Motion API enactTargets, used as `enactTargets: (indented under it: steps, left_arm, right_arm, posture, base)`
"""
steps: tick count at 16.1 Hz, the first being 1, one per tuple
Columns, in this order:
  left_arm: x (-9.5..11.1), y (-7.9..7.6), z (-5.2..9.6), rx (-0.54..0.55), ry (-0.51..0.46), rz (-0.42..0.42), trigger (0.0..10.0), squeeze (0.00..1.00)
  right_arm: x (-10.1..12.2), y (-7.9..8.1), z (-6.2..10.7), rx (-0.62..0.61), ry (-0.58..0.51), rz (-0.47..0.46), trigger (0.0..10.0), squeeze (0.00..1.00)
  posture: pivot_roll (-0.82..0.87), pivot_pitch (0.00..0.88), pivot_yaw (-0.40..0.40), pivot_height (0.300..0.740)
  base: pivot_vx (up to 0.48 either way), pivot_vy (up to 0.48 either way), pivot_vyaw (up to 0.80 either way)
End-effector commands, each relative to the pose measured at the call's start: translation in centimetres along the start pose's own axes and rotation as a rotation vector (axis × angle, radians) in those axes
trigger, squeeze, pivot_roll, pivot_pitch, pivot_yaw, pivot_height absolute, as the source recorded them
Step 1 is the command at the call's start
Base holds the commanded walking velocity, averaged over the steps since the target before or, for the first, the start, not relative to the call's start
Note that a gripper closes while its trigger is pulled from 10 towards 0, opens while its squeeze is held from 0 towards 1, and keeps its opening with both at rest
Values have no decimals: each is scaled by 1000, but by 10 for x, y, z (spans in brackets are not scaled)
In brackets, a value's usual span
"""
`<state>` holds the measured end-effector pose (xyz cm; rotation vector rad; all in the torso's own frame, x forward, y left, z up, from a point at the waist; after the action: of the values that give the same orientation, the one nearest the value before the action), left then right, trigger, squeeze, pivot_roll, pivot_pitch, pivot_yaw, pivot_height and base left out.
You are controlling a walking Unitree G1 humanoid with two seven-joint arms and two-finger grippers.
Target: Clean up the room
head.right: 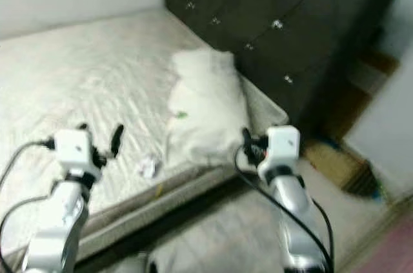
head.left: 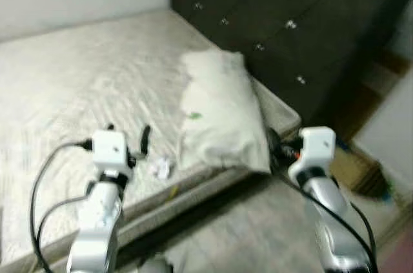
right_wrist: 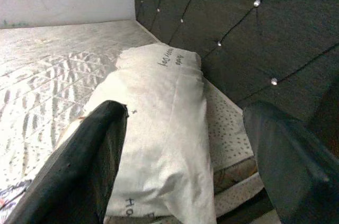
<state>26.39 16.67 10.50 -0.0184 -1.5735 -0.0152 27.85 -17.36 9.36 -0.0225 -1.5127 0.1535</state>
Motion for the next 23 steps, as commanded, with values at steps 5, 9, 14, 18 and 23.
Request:
enactTargets:
  steps: [5,9,14,18,23]
  left_arm:
    - [3,4,0,17,-13,-3,10000,0]
    - [3,2,0,0,-12,6,10000,0]
    - [4,-1,0,-18,-12,15,10000,0]
    - [4,-2,1,-37,-14,32,10000,0]
    - [4,-5,2,-56,-18,43,10000,0]
  right_arm:
    - [2,5,-4,25,-5,-11,10000,0]
    - [3,7,-5,38,-8,-10,10000,0]
    - [5,9,-7,51,-17,-23,10000,0]
    - [6,8,-7,46,-20,-22,10000,0]
    - [7,9,-8,50,-24,-17,10000,0]
  posture:
    - [8,0,-86,740]
    - [10,0,-92,740]
    - [11,0,-93,740]
    - [10,0,-95,740]
    - [9,0,-95,740]
  base:
    - [0,0,799]
    - [0,0,795]
    - [0,0,314]
    - [0,0,0]
    - [227,0,0]
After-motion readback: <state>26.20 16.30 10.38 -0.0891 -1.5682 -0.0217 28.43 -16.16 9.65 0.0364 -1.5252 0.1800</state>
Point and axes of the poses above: a point about 5 cm out from each wrist's last joint towards the gripper, its own z axis pointing back from the gripper into the wrist, its own x axis along the axis of the wrist's last joint, y = z × x, the point moved 2 cm from there along -z, pointing out of the wrist towards the gripper, and after that the axes turned 6 degrees about z, right-handed, at the moved point
